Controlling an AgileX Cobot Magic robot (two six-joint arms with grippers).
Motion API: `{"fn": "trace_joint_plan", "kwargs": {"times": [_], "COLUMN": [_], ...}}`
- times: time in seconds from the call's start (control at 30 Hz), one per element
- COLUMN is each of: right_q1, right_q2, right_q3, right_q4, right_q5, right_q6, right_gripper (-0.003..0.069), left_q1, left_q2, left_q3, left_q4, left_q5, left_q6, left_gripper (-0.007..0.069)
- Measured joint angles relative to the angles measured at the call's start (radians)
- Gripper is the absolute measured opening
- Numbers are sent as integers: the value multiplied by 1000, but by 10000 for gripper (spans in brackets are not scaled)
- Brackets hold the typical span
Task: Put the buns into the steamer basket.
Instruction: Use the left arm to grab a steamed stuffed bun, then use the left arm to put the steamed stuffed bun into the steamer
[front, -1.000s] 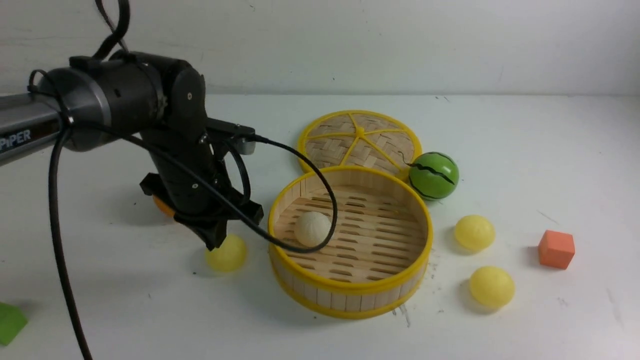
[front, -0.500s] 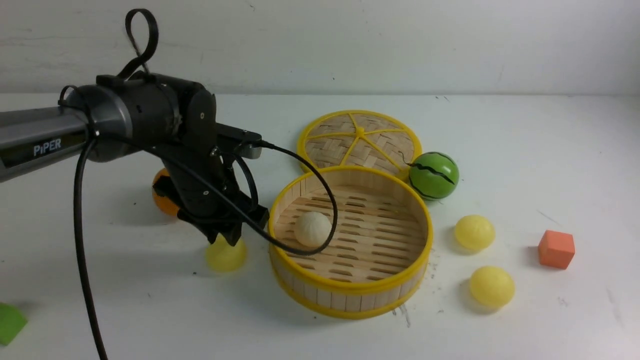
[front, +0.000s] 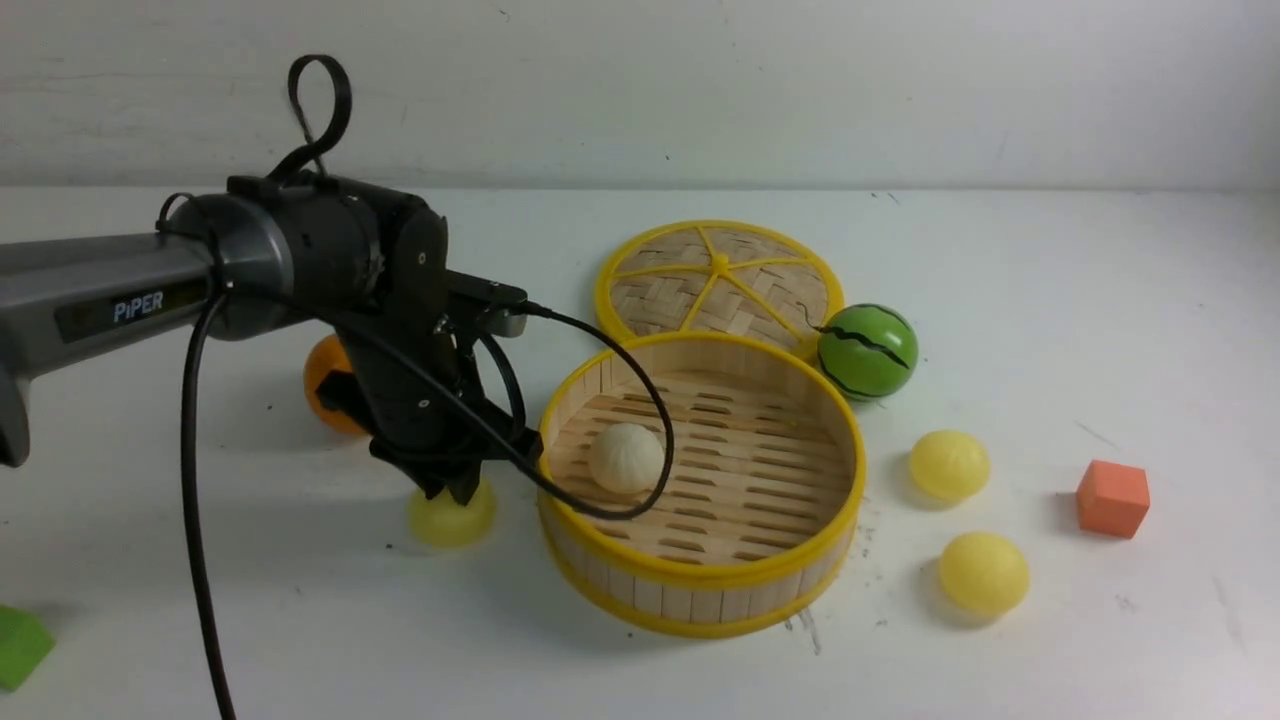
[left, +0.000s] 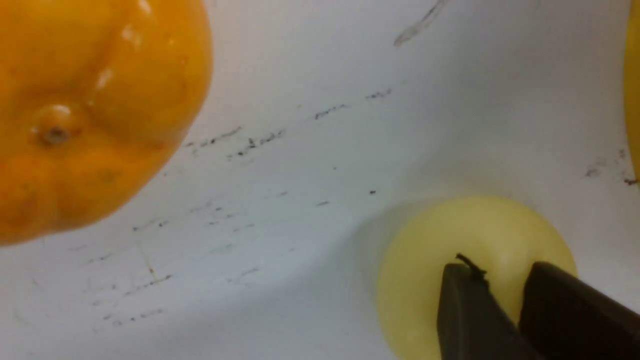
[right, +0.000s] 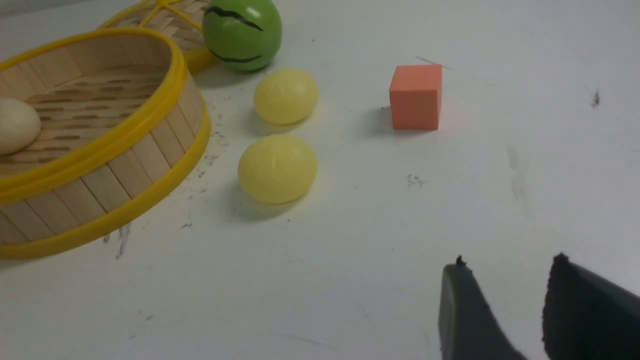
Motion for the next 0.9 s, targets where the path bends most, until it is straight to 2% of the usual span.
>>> {"fn": "trace_joint_plan", "kwargs": {"times": [0.1, 0.13, 0.27, 0.37, 0.5, 0.63, 0.9], "right_q1": [0, 0, 0, 0, 0, 0, 0], "right_q2": [0, 0, 0, 0, 0, 0, 0], "right_q3": [0, 0, 0, 0, 0, 0, 0], "right_q4": [0, 0, 0, 0, 0, 0, 0], "right_q5": [0, 0, 0, 0, 0, 0, 0], "right_q6": [0, 0, 0, 0, 0, 0, 0], "right_gripper": [239, 239, 239, 239, 239, 239, 239], "left_q1": [0, 0, -8, -33, -174, -289, -318], "left_q2": [0, 0, -35, -87, -167, -109, 63], "left_q3": [-11, -23, -92, -124, -163, -168, -267], "left_q4": [13, 19, 29, 29, -49, -98, -63], "left_q5": [30, 51, 158, 176, 181, 148, 93], "left_q6": [-8, -11, -42, -46, 11, 68, 54], "left_gripper": [-4, -13, -13, -13, -13, -13, -13]}}
